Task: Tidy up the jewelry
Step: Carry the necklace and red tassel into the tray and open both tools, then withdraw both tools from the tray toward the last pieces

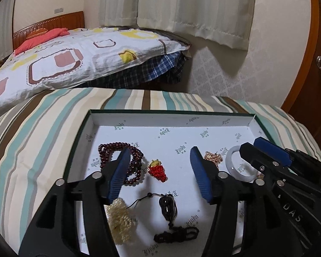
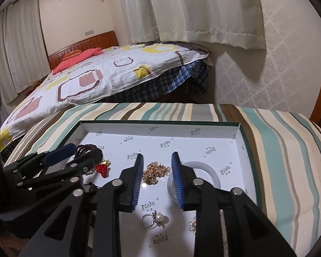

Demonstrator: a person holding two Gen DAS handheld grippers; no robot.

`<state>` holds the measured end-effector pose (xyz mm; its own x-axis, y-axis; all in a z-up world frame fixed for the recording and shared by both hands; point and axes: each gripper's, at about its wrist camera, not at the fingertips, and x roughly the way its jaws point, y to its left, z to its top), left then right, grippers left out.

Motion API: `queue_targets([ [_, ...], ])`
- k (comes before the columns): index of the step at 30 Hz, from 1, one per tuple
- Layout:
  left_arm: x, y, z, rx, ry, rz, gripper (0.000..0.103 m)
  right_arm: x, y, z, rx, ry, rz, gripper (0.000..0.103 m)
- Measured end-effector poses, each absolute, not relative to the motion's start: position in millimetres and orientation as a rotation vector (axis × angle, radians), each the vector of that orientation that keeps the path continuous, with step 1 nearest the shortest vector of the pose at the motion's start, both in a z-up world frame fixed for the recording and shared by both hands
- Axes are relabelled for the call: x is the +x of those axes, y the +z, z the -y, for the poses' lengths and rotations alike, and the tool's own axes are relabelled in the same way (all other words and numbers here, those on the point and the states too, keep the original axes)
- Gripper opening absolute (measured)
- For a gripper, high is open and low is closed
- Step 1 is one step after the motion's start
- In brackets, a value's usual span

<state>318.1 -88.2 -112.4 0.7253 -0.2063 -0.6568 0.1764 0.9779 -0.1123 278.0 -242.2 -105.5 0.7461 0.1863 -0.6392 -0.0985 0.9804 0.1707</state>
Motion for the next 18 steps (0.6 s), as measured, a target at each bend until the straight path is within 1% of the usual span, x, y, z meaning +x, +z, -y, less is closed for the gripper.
queue_targets([
  [6,290,-92,77,-0.044,-0.204,-0.665,0.057,256,-92,244,0.13,0.137,-0.674,0.038],
  [12,258,-78,66,-0.039,-0.193,-0.61,0.057,230,-82,245,0.126,0.116,-0.648,0.039],
  [18,235,-77,59,-0.038,-0.189,-0.606,0.057,206,-81,247,0.134,0.101,-0.645,0.039],
])
